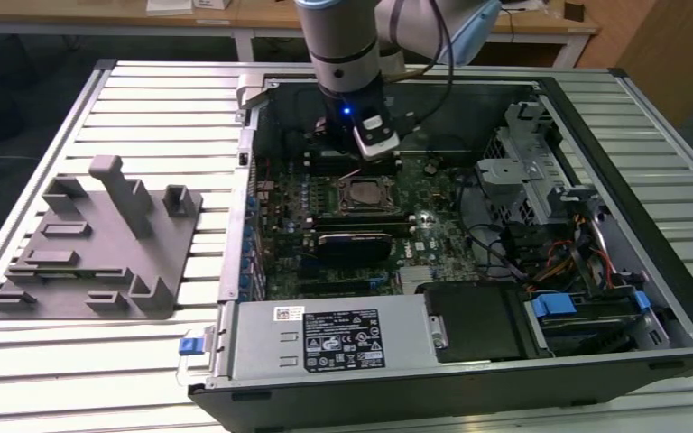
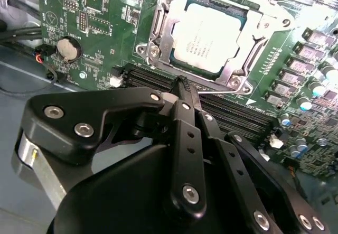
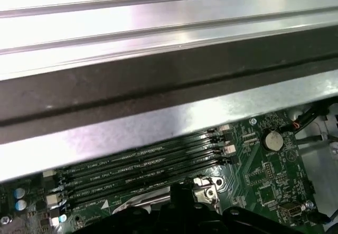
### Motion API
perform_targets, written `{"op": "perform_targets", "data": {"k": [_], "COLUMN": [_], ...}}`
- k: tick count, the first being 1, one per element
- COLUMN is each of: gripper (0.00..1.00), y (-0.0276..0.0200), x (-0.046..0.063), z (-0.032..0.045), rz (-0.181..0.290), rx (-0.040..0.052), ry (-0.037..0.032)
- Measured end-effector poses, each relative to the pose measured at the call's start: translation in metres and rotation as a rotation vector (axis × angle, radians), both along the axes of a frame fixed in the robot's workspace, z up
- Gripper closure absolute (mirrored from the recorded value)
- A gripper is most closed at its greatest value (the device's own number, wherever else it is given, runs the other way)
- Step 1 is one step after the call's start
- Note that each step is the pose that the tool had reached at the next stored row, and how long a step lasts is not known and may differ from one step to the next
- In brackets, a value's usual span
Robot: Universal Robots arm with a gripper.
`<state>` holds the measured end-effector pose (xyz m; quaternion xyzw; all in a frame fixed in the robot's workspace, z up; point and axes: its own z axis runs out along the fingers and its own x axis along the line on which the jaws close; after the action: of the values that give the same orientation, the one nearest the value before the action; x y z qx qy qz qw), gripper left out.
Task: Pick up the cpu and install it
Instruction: 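Install the first cpu locking lever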
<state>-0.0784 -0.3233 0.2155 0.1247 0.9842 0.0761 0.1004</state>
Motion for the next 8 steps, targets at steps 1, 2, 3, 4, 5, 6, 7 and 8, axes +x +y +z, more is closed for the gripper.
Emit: {"op": "perform_targets", "data": {"k": [1, 2, 3, 4, 5, 6, 7, 8], "gripper": [0.89, 0.89, 0.89, 0.89, 0.89, 0.89, 0.89, 0.89], "y": [0.0003, 0.0009, 0.0015, 0.0022, 0.0028, 0.0033, 0.0035, 0.0035], "x": [0.0, 0.0, 0.0, 0.0, 0.0, 0.0, 0.0, 0.0], "z": [-0.0006, -0.001, -0.0015, -0.0021, -0.0026, -0.0032, -0.0036, -0.004], "rz": [-0.007, -0.013, -0.019, -0.023, -0.027, -0.03, -0.033, -0.034], "rx": [0.0001, -0.0001, -0.0001, 0.0, 0.0, 0.0004, 0.001, 0.0024], "ry": [0.0, 0.0, 0.0001, 0.0, 0.0, -0.0002, -0.0004, -0.0006]}}
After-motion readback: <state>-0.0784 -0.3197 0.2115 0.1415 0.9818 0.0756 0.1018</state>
